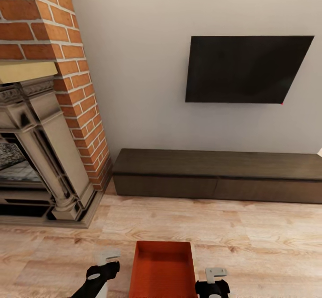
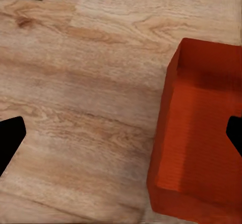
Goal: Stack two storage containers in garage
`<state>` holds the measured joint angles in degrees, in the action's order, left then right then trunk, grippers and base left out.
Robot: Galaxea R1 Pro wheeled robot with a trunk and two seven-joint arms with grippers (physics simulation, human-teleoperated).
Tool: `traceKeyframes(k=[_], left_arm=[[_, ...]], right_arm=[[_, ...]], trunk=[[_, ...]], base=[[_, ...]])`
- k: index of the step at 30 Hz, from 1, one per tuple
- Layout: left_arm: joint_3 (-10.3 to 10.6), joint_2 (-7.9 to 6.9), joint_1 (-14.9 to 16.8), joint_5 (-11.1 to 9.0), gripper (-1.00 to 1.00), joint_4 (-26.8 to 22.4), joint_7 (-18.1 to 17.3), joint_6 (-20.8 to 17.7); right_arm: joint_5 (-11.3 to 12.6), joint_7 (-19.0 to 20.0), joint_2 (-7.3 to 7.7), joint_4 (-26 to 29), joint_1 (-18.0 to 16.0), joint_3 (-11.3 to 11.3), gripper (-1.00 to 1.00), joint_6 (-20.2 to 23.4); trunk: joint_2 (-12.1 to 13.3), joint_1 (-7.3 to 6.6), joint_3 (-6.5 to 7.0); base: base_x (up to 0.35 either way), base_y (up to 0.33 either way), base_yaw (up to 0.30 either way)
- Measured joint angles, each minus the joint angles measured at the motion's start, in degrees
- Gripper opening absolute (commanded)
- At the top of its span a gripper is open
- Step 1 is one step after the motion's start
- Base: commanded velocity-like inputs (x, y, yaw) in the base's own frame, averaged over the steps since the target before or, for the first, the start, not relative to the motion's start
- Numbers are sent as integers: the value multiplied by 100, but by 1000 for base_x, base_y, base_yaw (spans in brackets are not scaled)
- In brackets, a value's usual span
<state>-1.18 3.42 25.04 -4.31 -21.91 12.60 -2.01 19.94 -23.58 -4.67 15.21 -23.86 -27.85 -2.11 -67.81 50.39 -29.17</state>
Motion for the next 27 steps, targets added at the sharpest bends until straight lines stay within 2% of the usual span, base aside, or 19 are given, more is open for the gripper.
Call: traceKeyframes(k=[1,4,7,17,27], left_arm=[[-1,40,0,195,100,17,12,-19],[-1,93,0,450,100,35,26,-44],[-2,116,0,561,100,43,31,-56],[-2,129,0,655,100,142,27,-61],[-10,184,0,676,100,596,26,-48]], right_arm=[[-36,-15,0,1,0,0,100,-1],[-72,-30,-1,1,0,0,100,-3],[-89,-36,-1,14,0,0,100,-3],[-102,-41,7,103,0,0,100,-3],[-101,-199,26,342,0,27,100,18]], trunk=[[0,0,-9],[0,0,-38],[0,0,-66],[0,0,-161],[0,0,-255]], base=[[0,0,0],[0,0,0],[0,0,0],[0,0,0],[0,0,0]])
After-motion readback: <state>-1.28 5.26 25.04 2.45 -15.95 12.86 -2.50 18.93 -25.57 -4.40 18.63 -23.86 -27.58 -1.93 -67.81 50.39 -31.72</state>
